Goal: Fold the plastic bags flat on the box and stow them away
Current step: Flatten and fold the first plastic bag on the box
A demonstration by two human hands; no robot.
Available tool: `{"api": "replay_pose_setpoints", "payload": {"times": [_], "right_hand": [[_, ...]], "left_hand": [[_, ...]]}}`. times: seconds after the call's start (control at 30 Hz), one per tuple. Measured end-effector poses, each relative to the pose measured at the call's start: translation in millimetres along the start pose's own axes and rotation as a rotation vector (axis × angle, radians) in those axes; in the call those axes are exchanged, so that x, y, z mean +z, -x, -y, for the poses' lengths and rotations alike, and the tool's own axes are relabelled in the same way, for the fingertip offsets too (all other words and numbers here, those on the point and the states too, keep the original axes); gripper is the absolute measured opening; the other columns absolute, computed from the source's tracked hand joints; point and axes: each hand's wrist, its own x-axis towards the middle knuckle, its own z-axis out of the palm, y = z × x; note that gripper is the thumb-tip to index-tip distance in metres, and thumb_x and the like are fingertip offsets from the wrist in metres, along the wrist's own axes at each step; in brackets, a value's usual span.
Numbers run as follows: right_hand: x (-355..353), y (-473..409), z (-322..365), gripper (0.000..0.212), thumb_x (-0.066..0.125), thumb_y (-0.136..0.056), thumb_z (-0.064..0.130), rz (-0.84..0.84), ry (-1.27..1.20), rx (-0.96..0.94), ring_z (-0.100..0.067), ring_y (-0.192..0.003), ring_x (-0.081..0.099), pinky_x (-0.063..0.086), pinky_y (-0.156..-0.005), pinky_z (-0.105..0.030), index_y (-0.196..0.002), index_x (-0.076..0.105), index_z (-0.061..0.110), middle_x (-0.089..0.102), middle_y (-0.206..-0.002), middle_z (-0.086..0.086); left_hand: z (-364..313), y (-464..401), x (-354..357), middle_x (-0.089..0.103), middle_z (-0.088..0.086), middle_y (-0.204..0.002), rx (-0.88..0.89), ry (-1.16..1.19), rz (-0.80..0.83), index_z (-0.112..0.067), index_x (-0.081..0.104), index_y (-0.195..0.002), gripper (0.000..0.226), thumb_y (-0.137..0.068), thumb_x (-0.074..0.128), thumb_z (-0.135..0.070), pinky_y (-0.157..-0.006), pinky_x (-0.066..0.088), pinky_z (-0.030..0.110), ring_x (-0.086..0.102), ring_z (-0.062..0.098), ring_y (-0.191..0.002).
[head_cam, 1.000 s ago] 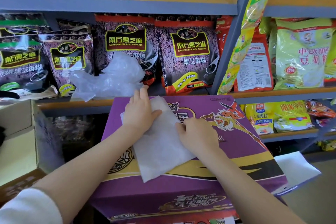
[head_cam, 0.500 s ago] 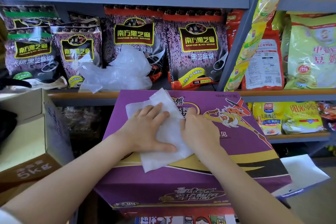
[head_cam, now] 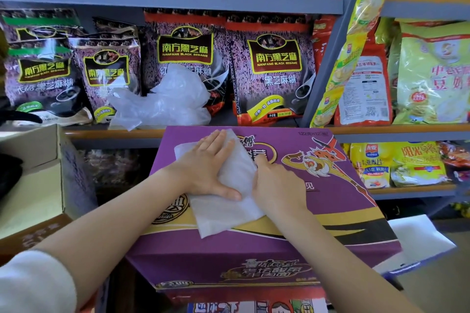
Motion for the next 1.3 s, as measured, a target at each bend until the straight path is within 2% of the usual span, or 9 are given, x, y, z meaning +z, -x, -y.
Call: {"api": "replay_pose_setpoints", "payload": {"times": [0.1, 0.17, 0.3, 0.47, 0.63, 0.73, 0.8, 0.97, 1.3], "right_hand": [[0.0, 3.8, -1.0, 0.028, 0.041, -0.094, 0.02, -0.02, -0.015, 0.028, -0.034, -0.098, 0.061, 0.034, -0.062, -0.034, -0.121, 0.034, 0.013, 0.052, -0.119, -0.009], [0.2, 4.2, -1.7, 0.031, 0.045, -0.093, 0.019, -0.035, -0.001, 0.014, -0.031, -0.098, 0.06, 0.035, -0.061, -0.034, -0.121, 0.034, 0.014, 0.044, -0.125, -0.009], [-8.6, -2.2, -2.2, 0.04, 0.048, -0.086, 0.006, -0.119, 0.008, -0.235, -0.026, -0.118, 0.043, 0.041, -0.08, -0.032, -0.125, 0.045, 0.012, 0.036, -0.136, -0.006], [7.6, -9.6, 9.5, 0.062, 0.016, -0.088, 0.031, 0.089, 0.009, -0.568, -0.019, -0.144, 0.014, 0.009, -0.116, -0.028, -0.144, 0.027, 0.005, 0.018, -0.156, -0.01], [11.5, -18.0, 10.3, 0.059, 0.024, -0.099, 0.033, 0.318, 0.079, -0.456, -0.015, -0.146, -0.004, 0.003, -0.117, -0.032, -0.15, 0.003, 0.009, -0.005, -0.159, -0.006], [2.8, -29.9, 21.9, 0.051, 0.027, -0.099, 0.036, 0.126, 0.084, -0.402, -0.027, -0.136, 0.028, 0.028, -0.106, -0.038, -0.137, 0.032, 0.004, 0.032, -0.148, -0.014], [4.4, -47.1, 30.5, 0.046, 0.03, -0.099, 0.035, -0.009, 0.044, -0.415, -0.03, -0.129, 0.035, 0.031, -0.1, -0.038, -0.131, 0.04, 0.004, 0.042, -0.139, -0.015], [31.0, -88.5, 33.9, 0.069, 0.026, -0.097, 0.049, 0.251, 0.055, -0.451, -0.019, -0.146, -0.001, 0.001, -0.118, -0.035, -0.15, 0.004, 0.01, -0.001, -0.159, -0.006], [11.0, -94.4, 12.8, 0.062, 0.025, -0.1, 0.044, 0.203, -0.081, -0.504, -0.009, -0.144, -0.013, -0.007, -0.116, -0.035, -0.15, 0.003, 0.017, -0.014, -0.158, 0.004]], "left_hand": [[-11.7, 25.1, 1.5, -0.004, 0.011, -0.156, -0.011, -0.056, -0.237, -0.008, 0.006, -0.147, 0.135, -0.044, 0.002, -0.095, -0.112, -0.004, 0.029, 0.001, 0.024, -0.144], [-19.9, 49.2, 9.1, 0.009, 0.01, -0.156, -0.073, 0.022, -0.221, -0.009, 0.014, -0.146, 0.134, -0.044, -0.013, -0.092, -0.114, 0.009, 0.03, 0.013, 0.023, -0.142], [-27.3, 72.0, 29.6, -0.004, 0.006, -0.157, -0.178, 0.04, -0.172, -0.013, 0.0, -0.147, 0.136, -0.037, -0.027, -0.088, -0.114, 0.001, 0.028, -0.001, 0.017, -0.144], [-28.9, 71.6, 33.6, -0.01, 0.006, -0.156, -0.23, 0.058, -0.142, -0.01, -0.005, -0.146, 0.143, -0.03, -0.021, -0.093, -0.113, -0.003, 0.028, -0.007, 0.017, -0.143], [-26.2, 71.2, 31.2, -0.007, 0.011, -0.156, -0.315, 0.041, -0.098, -0.009, -0.004, -0.146, 0.153, -0.021, -0.013, -0.097, -0.116, 0.001, 0.037, -0.006, 0.027, -0.143], [-25.0, 70.5, 31.2, -0.009, 0.01, -0.156, -0.325, 0.039, -0.077, -0.01, -0.006, -0.146, 0.144, -0.031, 0.006, -0.095, -0.117, -0.001, 0.038, -0.008, 0.029, -0.143], [-25.5, 70.9, 30.5, -0.012, 0.01, -0.155, -0.33, 0.043, -0.062, -0.01, -0.009, -0.146, 0.141, -0.033, 0.01, -0.093, -0.116, -0.004, 0.039, -0.011, 0.029, -0.142], [-25.3, 70.0, 29.8, -0.013, 0.012, -0.155, -0.327, 0.029, -0.058, -0.009, -0.009, -0.145, 0.143, -0.031, 0.008, -0.092, -0.114, -0.006, 0.038, -0.012, 0.028, -0.142], [-25.5, 70.7, 28.5, -0.016, 0.012, -0.154, -0.309, 0.023, -0.037, -0.009, -0.013, -0.145, 0.154, -0.017, -0.008, -0.097, -0.115, -0.005, 0.039, -0.014, 0.03, -0.142]]}}
